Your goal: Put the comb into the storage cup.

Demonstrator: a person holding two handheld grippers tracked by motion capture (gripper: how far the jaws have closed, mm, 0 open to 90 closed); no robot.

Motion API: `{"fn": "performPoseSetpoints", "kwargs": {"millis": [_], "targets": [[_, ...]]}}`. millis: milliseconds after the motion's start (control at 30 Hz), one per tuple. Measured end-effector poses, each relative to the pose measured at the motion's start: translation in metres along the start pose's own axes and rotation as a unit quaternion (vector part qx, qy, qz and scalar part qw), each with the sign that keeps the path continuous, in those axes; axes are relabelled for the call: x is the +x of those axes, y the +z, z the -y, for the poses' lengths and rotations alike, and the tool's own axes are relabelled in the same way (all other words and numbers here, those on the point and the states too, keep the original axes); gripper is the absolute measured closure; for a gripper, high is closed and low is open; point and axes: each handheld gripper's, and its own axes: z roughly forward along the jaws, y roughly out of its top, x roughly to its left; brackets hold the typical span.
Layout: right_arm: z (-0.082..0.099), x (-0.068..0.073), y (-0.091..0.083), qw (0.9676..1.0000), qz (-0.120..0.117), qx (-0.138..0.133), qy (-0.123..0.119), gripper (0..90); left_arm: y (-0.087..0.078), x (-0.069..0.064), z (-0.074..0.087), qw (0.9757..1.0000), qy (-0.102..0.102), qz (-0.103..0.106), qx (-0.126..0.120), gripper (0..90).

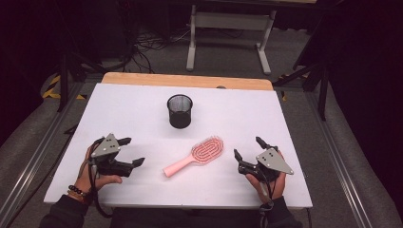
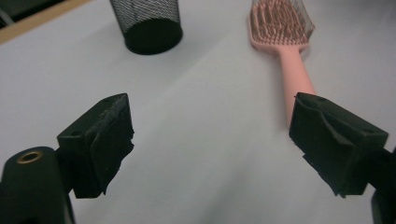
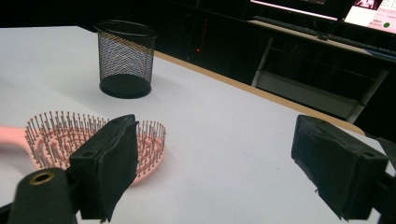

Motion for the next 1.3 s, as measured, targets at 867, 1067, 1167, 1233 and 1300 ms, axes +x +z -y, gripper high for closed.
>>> {"fn": "performPoseSetpoints", "kwargs": {"millis": [867, 1067, 1167, 1233, 1300], "targets": [[0.006, -0.013, -0.002, 0.9998, 0.011, 0.016, 0.004, 16.5, 0.146, -0.049, -0.095, 0.9520, -0.005, 0.116, 0.283, 23.7], [0.008, -0.014, 0.000, 0.9997, 0.008, 0.022, 0.001, 16.5, 0.161, -0.049, -0.099, 0.9333, -0.005, 0.132, 0.334, 34.0], [0.009, -0.014, 0.002, 0.9996, 0.010, 0.027, 0.004, 16.7, 0.167, -0.049, -0.101, 0.9285, -0.008, 0.138, 0.345, 39.7], [0.009, -0.014, 0.002, 0.9995, 0.009, 0.030, 0.002, 16.7, 0.169, -0.049, -0.103, 0.9280, -0.007, 0.132, 0.348, 42.3], [0.010, -0.014, 0.003, 0.9995, 0.008, 0.031, 0.003, 16.7, 0.171, -0.050, -0.104, 0.9271, -0.006, 0.127, 0.352, 46.2]]}}
